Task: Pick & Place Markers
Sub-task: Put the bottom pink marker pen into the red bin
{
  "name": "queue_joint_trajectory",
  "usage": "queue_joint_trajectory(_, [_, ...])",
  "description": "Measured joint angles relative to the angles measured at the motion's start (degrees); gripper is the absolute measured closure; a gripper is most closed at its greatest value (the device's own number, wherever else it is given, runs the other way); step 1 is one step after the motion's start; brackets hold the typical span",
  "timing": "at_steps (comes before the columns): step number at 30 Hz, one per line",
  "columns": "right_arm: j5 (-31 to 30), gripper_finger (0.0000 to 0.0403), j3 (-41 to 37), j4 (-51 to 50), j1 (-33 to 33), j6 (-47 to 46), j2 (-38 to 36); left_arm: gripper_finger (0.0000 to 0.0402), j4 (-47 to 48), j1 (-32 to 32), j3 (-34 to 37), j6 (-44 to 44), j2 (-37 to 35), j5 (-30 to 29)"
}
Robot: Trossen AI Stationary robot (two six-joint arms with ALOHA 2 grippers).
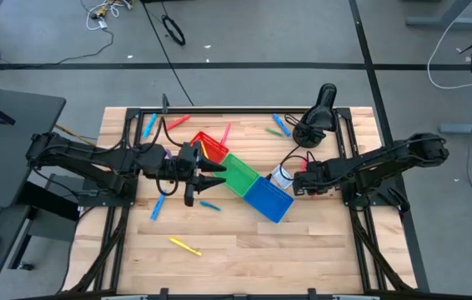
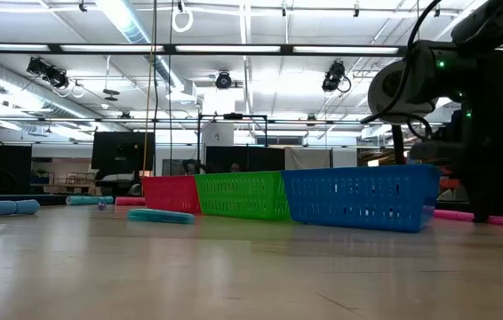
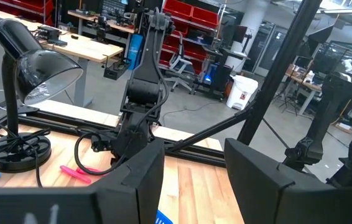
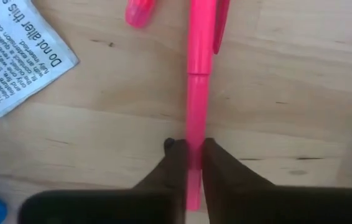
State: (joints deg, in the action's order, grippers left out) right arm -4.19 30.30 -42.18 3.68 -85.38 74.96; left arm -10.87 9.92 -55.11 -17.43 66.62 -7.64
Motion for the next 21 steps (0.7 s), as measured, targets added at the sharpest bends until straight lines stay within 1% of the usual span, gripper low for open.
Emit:
queue_joint_trajectory(3, [0.0,0.0393,0.0,0.1,0.0,-0.7,0.0,0.0227,0.0,0.0,0.0,0.0,0.0,0.0])
queue_joint_trajectory(9, [0.4,0.0389,0.2,-0.5,0.0,-1.2,-1.1,0.0227,0.0,0.0,0.0,0.0,0.0,0.0])
queue_joint_trajectory(12, [1.4,0.0391,2.0,-1.4,0.1,-0.8,-2.3,0.0227,0.0,0.0,0.0,0.1,0.0,0.0])
queue_joint_trajectory(15, [0.8,0.0392,4.1,-4.9,0.4,-0.3,-3.5,0.0227,0.0,0.0,0.0,0.1,0.0,-0.1])
queue_joint_trajectory(21, [-4.2,0.0392,12.2,-16.2,2.0,0.4,-5.5,0.0227,0.0,-0.2,0.0,0.1,0.0,-0.2])
